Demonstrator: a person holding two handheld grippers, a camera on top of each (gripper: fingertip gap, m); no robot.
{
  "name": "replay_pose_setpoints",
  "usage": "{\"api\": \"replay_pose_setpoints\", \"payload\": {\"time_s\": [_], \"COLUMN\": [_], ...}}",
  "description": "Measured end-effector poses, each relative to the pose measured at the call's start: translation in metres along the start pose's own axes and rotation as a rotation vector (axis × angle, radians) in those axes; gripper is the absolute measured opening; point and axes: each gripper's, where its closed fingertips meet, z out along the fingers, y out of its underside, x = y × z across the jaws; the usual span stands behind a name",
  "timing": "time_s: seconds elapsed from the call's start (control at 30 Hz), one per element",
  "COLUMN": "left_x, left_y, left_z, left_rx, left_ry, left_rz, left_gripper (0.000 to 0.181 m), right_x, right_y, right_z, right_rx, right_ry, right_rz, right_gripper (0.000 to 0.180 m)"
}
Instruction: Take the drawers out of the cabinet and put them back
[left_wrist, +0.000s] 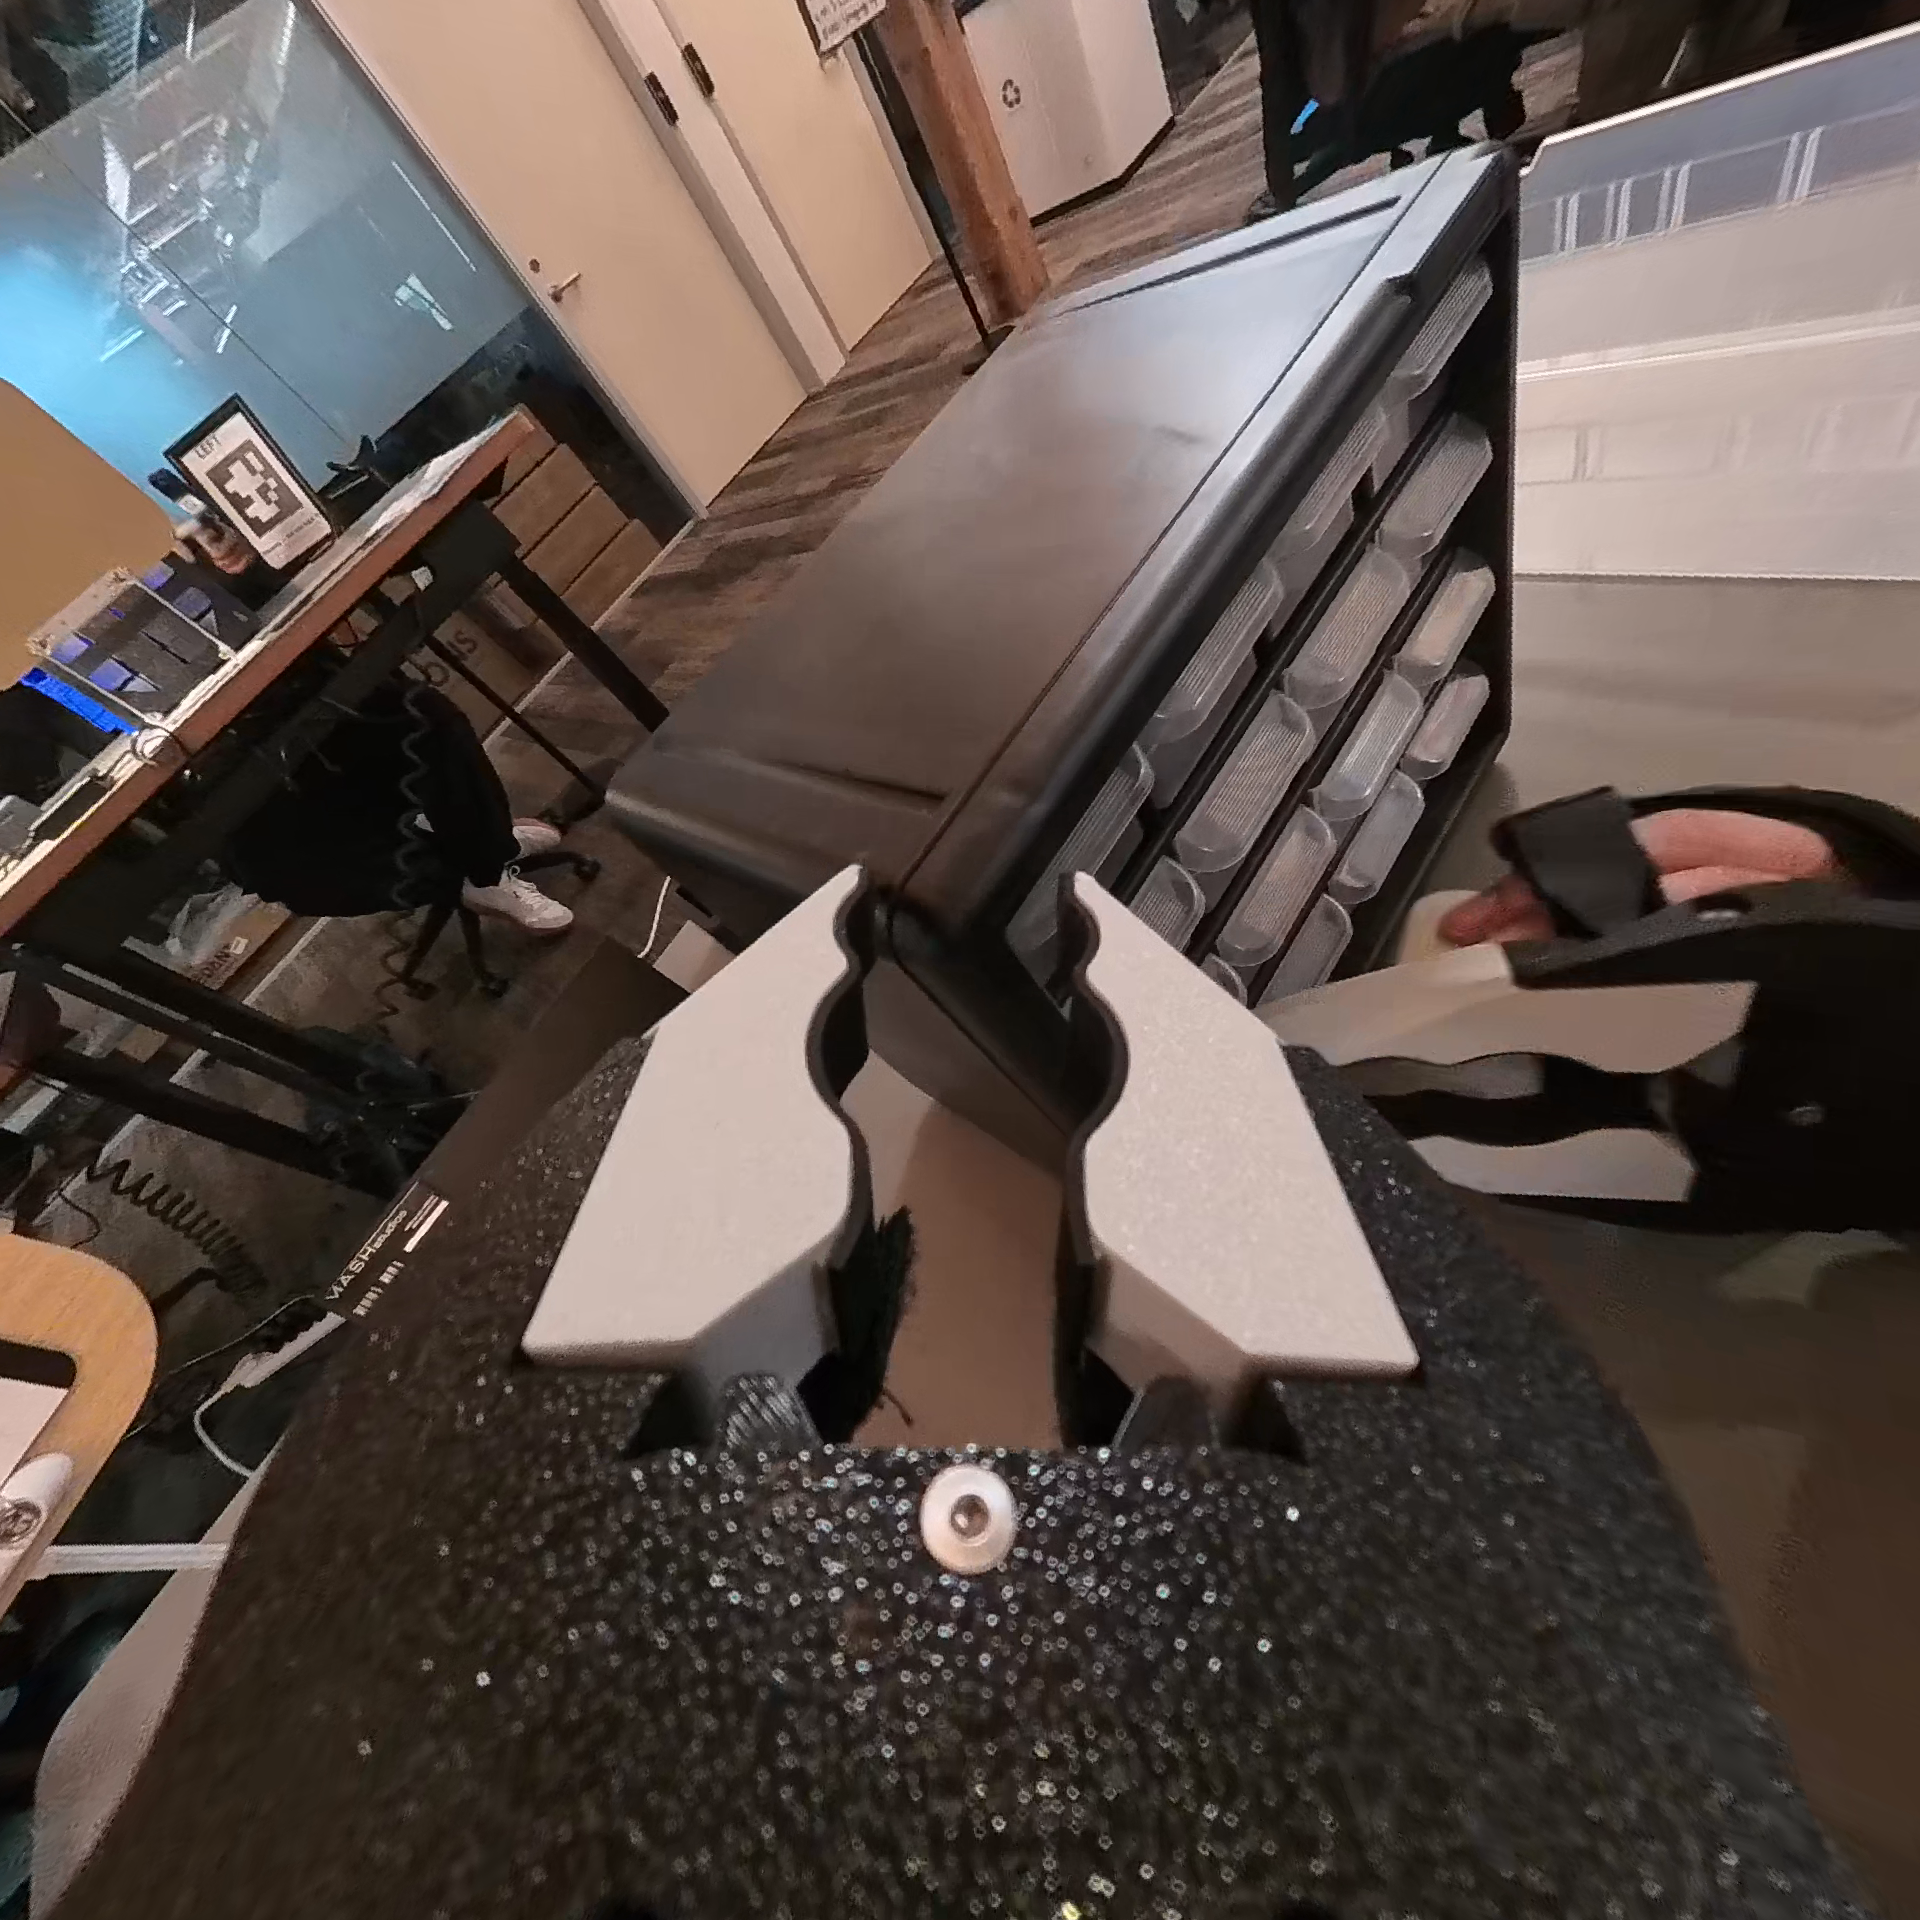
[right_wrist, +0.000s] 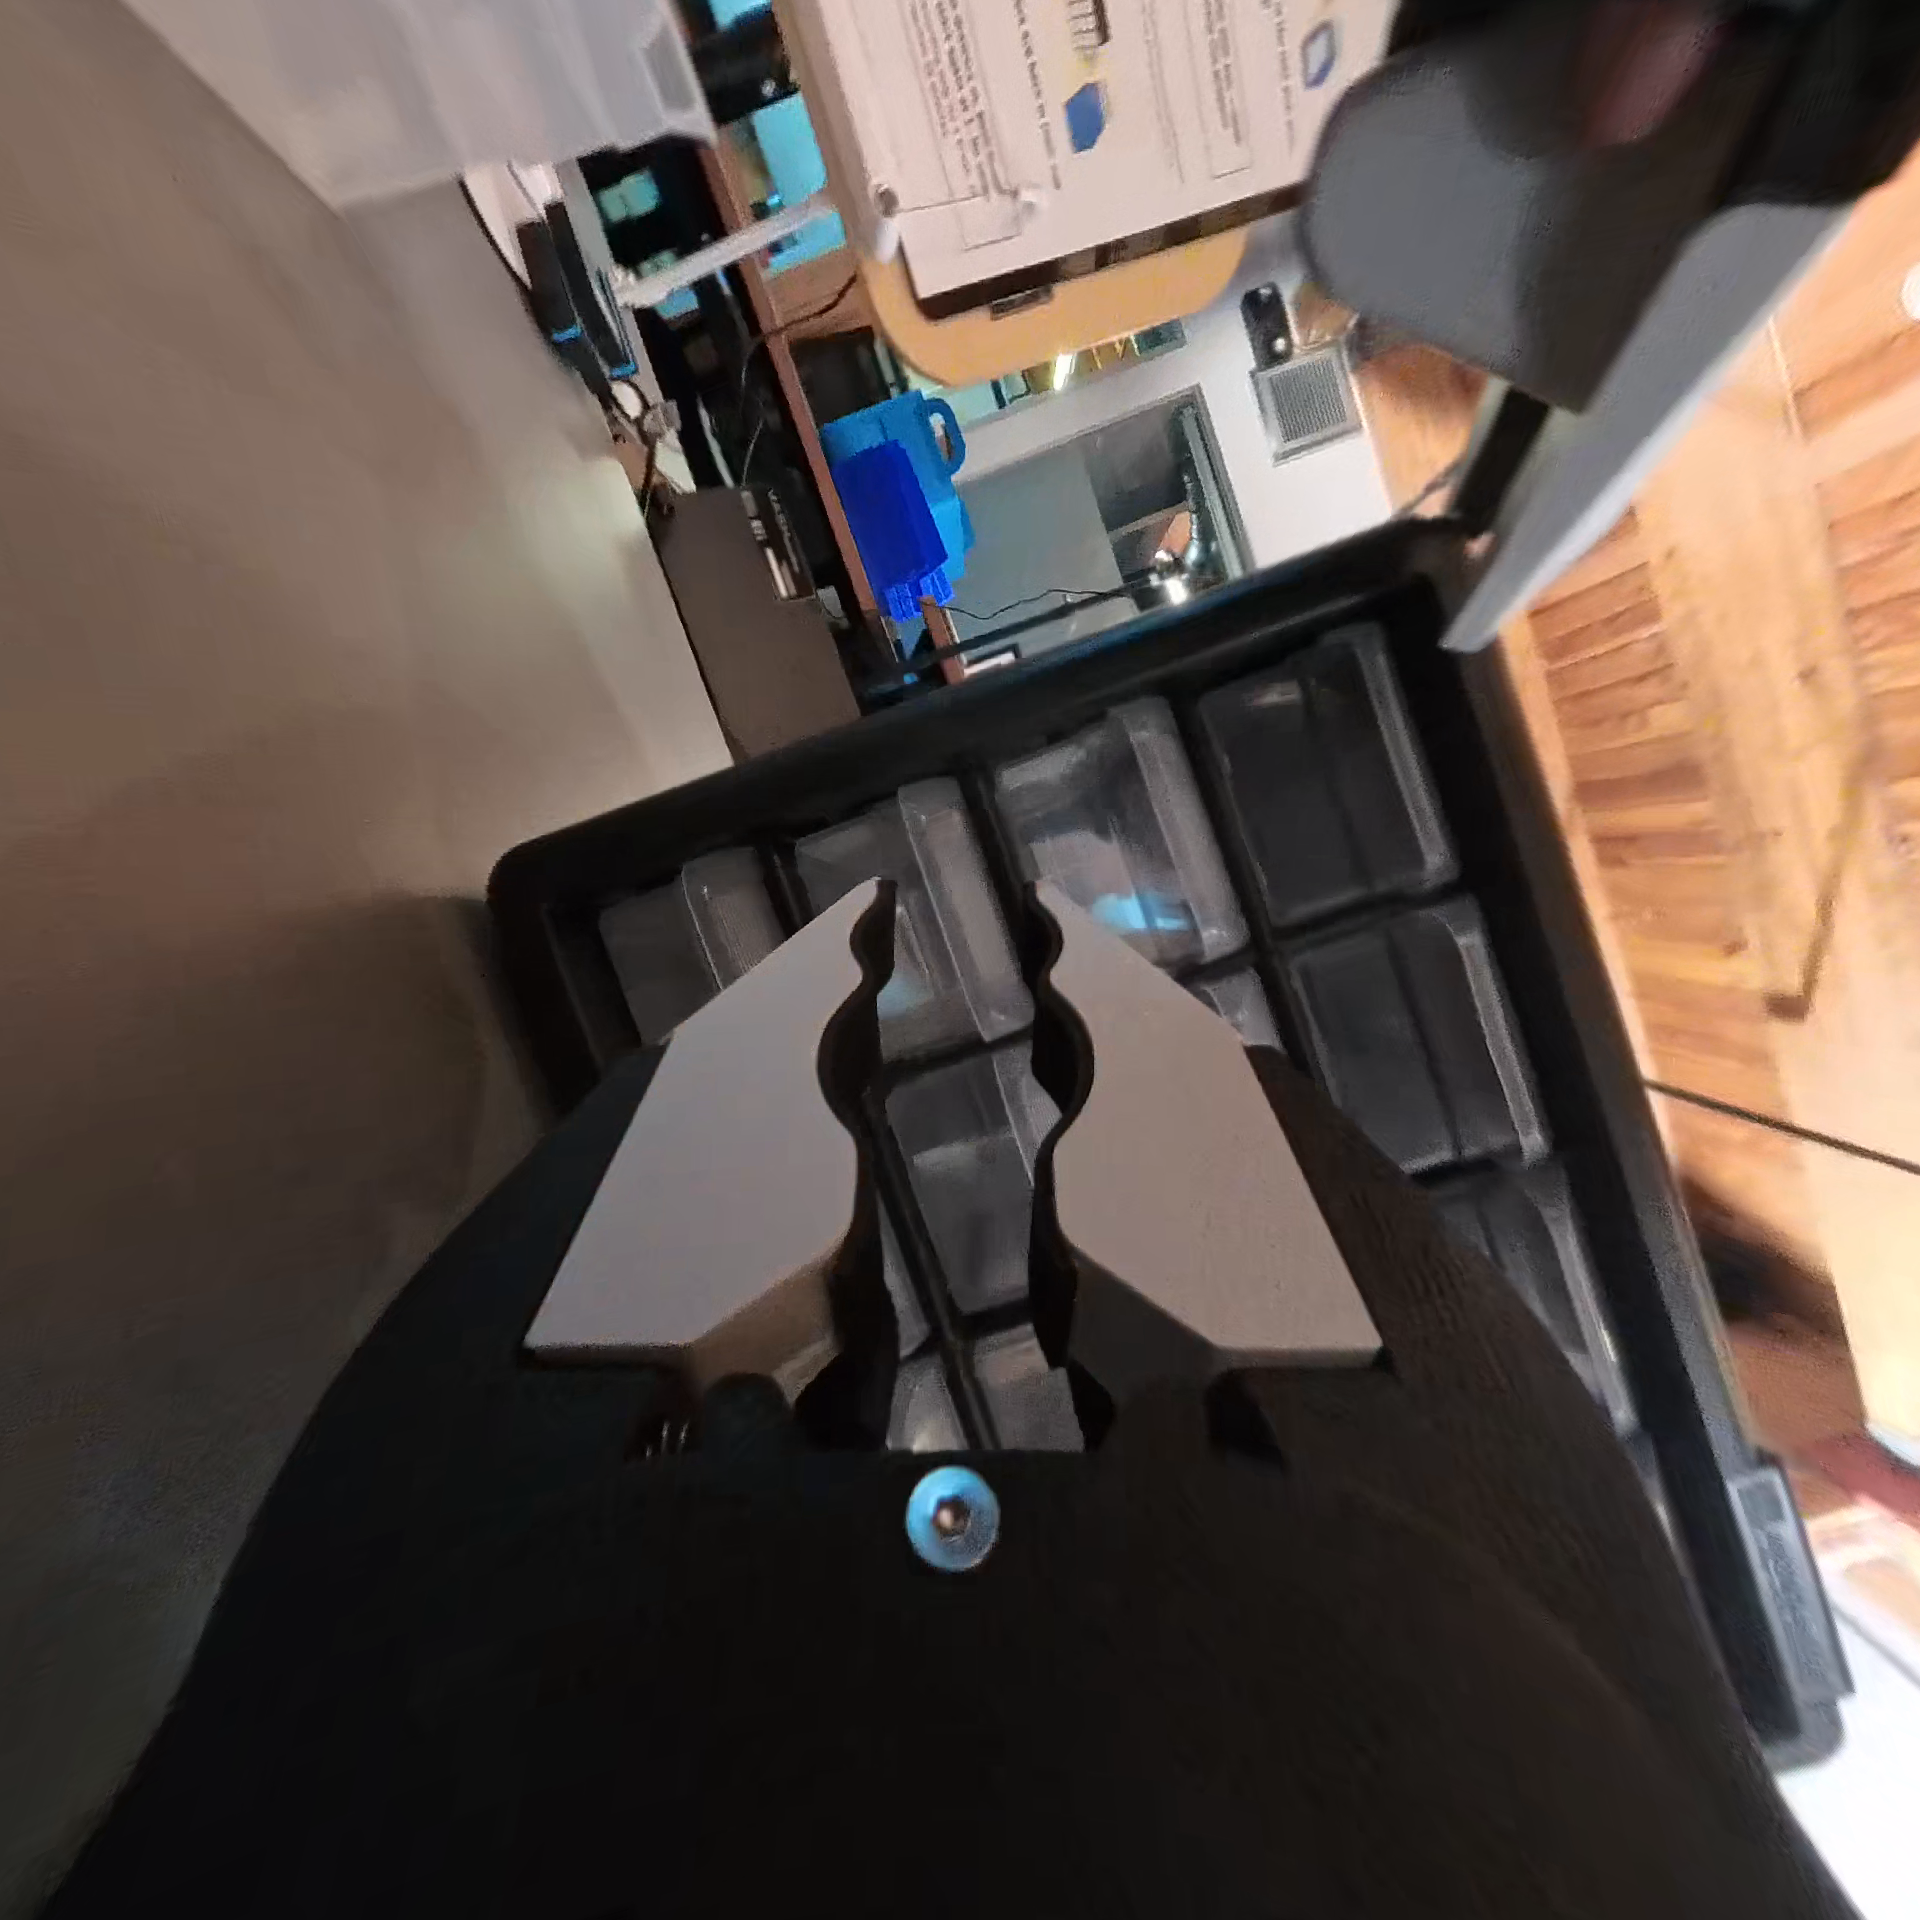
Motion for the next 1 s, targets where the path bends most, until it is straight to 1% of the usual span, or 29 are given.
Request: {"api": "replay_pose_setpoints", "payload": {"time_s": [0.1, 0.2, 0.27, 0.43, 0.53, 0.77, 1.0], "left_x": [0.000, 0.000, 0.000, 0.000, 0.000, -0.001, -0.001], "left_y": [0.000, 0.000, 0.000, 0.000, -0.001, -0.001, -0.002], "left_z": [0.001, 0.002, 0.002, 0.002, 0.002, 0.004, 0.003], "left_rx": [-0.002, -0.001, 0.000, 0.004, 0.002, 0.010, 0.017], "left_ry": [0.000, -0.001, 0.000, 0.004, 0.002, 0.004, 0.008], "left_rz": [-0.002, 0.000, -0.001, -0.005, -0.002, -0.006, -0.012], "left_gripper": [0.032, 0.032, 0.033, 0.033, 0.032, 0.032, 0.031], "right_x": [-0.004, -0.004, -0.004, -0.002, -0.001, -0.003, -0.007], "right_y": [0.007, 0.009, 0.009, 0.006, 0.007, -0.006, -0.020], "right_z": [0.012, 0.014, 0.014, 0.015, 0.014, -0.005, -0.037], "right_rx": [-0.030, -0.028, -0.021, -0.001, -0.005, 0.021, 0.042], "right_ry": [-0.006, -0.004, 0.000, 0.034, 0.031, 0.026, 0.005], "right_rz": [-0.067, -0.098, -0.130, -0.216, -0.218, -0.242, -0.241], "right_gripper": [0.025, 0.025, 0.023, 0.009, 0.008, 0.008, 0.008]}}
